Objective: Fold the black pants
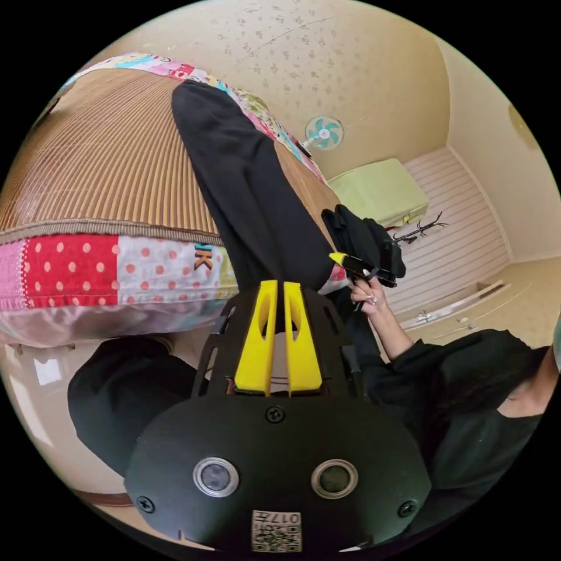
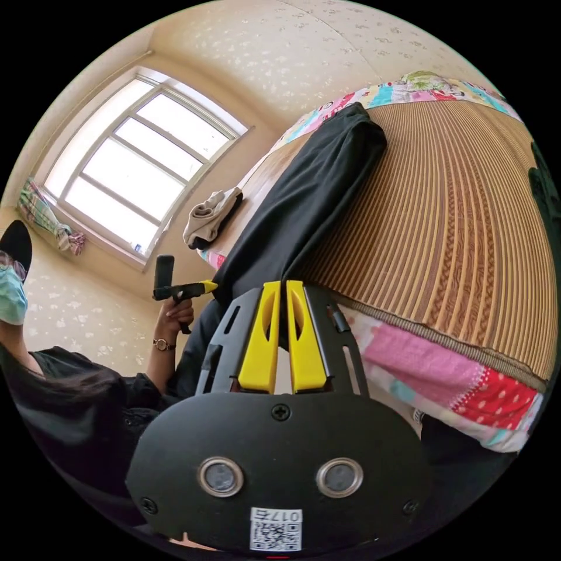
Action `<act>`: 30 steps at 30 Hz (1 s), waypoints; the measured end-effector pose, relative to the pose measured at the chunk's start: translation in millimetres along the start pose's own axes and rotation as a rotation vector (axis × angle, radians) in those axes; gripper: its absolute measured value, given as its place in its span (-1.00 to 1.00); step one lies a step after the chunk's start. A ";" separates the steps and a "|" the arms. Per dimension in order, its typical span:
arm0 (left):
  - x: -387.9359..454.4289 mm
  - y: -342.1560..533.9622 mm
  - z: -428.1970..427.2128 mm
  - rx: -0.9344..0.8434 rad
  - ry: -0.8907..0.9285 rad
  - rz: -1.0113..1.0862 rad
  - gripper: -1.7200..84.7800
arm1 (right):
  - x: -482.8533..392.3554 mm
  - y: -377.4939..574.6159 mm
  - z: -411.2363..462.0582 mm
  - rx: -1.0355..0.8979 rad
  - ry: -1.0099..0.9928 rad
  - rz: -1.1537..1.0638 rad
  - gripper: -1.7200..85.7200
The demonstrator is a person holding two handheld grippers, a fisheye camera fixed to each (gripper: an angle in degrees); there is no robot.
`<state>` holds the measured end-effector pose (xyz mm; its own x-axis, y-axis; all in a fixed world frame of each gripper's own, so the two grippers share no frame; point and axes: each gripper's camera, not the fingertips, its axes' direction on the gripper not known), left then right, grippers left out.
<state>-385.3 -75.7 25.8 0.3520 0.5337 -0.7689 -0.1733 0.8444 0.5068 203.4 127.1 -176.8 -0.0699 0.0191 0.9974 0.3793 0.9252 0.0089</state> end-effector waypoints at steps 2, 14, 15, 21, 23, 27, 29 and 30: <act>-9.0 4.8 4.5 0.024 -0.007 -0.050 -0.84 | 1.5 23.6 2.3 -0.122 0.122 -0.006 -0.87; -13.5 12.4 48.9 0.378 -0.253 -0.041 -0.75 | 22.5 -148.2 19.1 0.128 0.261 -0.002 -0.67; -11.2 11.7 53.7 0.386 -0.275 -0.026 -0.74 | 26.3 -163.4 22.3 0.140 0.263 0.018 -0.66; -17.9 17.8 60.9 0.421 -0.272 0.006 -0.73 | 73.4 -284.3 89.3 -0.072 0.260 0.197 -0.87; -26.4 23.4 56.5 0.464 -0.238 -0.006 -0.73 | 67.4 -296.3 77.7 -0.021 0.357 0.163 -0.91; -49.8 24.2 58.8 0.494 -0.155 -0.053 -0.73 | 76.2 -280.0 66.7 0.097 0.427 0.216 -0.91; -52.4 18.2 65.6 0.473 -0.147 -0.037 -0.73 | 82.9 -263.7 73.1 0.043 0.358 0.221 -0.88; -51.8 13.9 71.4 0.452 -0.164 -0.027 -0.73 | 80.9 -256.7 71.6 0.051 0.312 0.204 -0.87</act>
<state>-340.3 -94.9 100.6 0.4975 0.4674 -0.7308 0.2421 0.7342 0.6344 34.3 -81.7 -103.6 0.2898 0.0964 0.9522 0.3094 0.9321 -0.1885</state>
